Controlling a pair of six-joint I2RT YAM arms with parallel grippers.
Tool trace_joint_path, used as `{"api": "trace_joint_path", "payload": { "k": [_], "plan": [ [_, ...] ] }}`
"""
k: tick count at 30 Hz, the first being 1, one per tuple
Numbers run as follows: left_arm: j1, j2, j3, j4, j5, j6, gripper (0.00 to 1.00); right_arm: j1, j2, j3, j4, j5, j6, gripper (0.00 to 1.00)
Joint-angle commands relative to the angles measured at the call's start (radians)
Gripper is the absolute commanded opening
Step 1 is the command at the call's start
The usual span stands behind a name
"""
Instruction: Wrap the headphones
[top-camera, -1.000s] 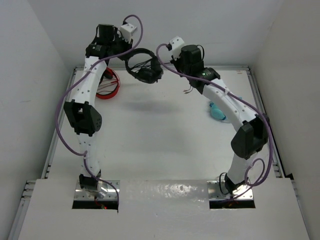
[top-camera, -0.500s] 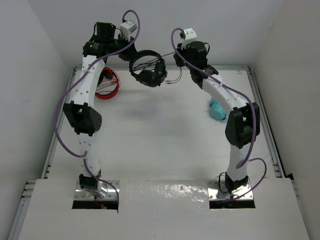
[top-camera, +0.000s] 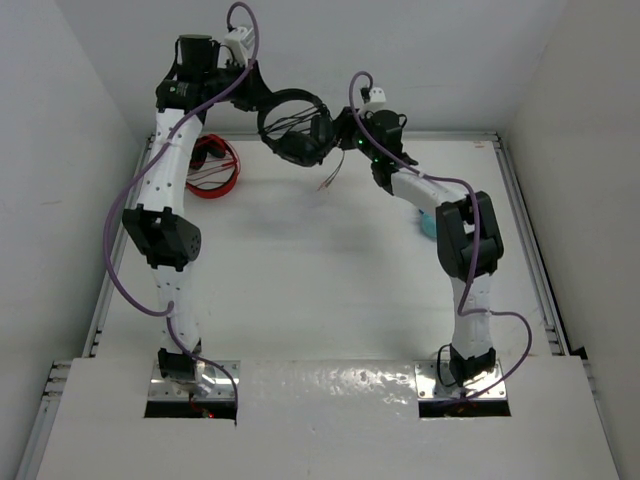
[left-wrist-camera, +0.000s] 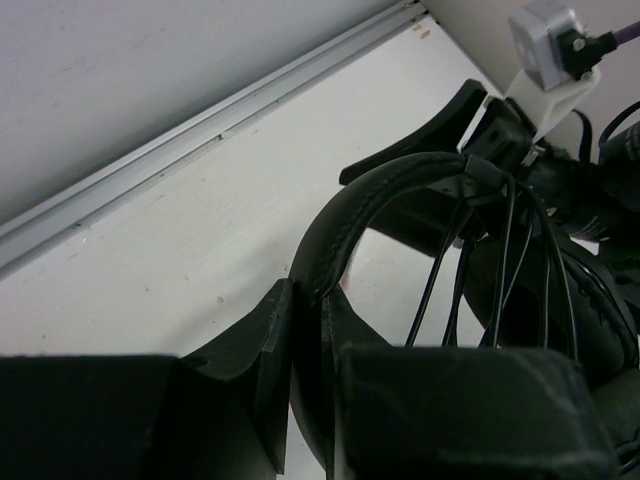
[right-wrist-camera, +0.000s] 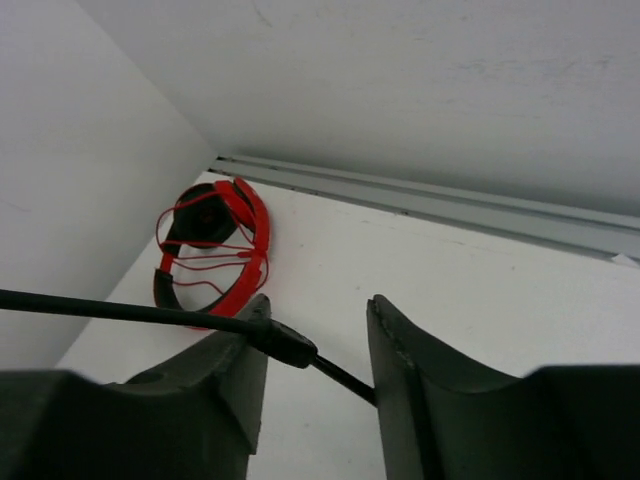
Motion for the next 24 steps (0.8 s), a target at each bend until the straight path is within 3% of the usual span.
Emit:
{"api": "trace_joint_path", "payload": {
  "k": [1, 6, 9, 14, 18, 20, 24],
  "plan": [
    [0.015, -0.045, 0.029, 0.117, 0.083, -0.107, 0.00, 0.004, 0.034, -0.012, 0.053, 0.022, 0.055, 0.45],
    [0.018, -0.045, 0.036, 0.130, 0.078, -0.120, 0.00, 0.006, 0.026, -0.082, 0.056, 0.065, 0.071, 0.60],
    [0.018, -0.043, 0.031, 0.133, 0.071, -0.122, 0.00, 0.006, 0.017, -0.125, 0.047, 0.080, 0.065, 0.65],
    [0.018, -0.043, 0.029, 0.139, 0.058, -0.125, 0.00, 0.006, -0.002, -0.190, 0.090, 0.085, 0.081, 0.66],
    [0.020, -0.044, 0.020, 0.143, 0.046, -0.126, 0.00, 0.006, -0.026, -0.234, 0.211, -0.030, 0.135, 0.67],
    [0.018, -0.047, 0.019, 0.146, 0.034, -0.123, 0.00, 0.007, -0.072, -0.292, 0.235, -0.108, 0.150, 0.66],
    [0.018, -0.044, 0.019, 0.147, 0.005, -0.119, 0.00, 0.009, -0.166, -0.444, 0.274, -0.081, 0.137, 0.68]
  ]
}}
